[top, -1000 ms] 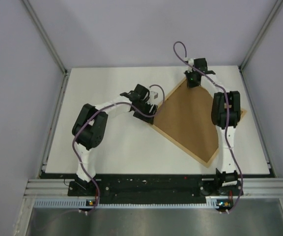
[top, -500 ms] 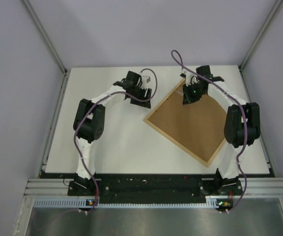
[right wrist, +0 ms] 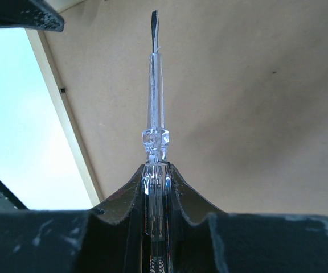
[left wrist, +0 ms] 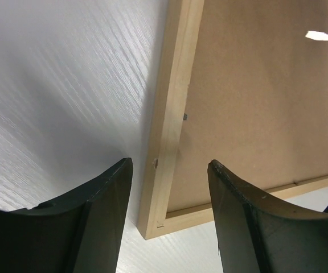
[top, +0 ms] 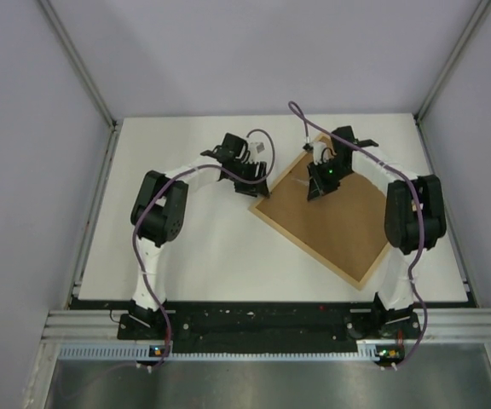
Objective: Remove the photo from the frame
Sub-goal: Adjust the photo frame at the center of the board, then release the photo frame item from the photo frame.
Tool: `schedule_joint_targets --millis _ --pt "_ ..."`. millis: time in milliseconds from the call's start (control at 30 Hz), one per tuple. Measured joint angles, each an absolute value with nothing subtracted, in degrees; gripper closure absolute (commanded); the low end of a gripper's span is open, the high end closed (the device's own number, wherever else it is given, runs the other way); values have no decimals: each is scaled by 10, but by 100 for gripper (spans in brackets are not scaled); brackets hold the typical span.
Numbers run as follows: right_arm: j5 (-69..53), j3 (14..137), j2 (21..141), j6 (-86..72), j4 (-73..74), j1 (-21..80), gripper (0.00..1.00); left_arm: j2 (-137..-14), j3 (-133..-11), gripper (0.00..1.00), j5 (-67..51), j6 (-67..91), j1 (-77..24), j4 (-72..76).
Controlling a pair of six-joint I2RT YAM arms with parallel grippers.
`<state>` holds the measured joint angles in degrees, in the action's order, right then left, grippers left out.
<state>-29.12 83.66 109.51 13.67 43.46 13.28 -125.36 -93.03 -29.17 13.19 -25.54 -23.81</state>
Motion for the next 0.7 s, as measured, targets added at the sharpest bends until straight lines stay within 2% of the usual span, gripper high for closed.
schedule_joint_targets --millis 267,700 --pt "-334 806 1141 84 435 133 100 -1217 -861 39 -315 160 -273 -207" --pt "-359 745 1129 39 379 173 100 -1202 -826 40 -340 190 -291 -190"
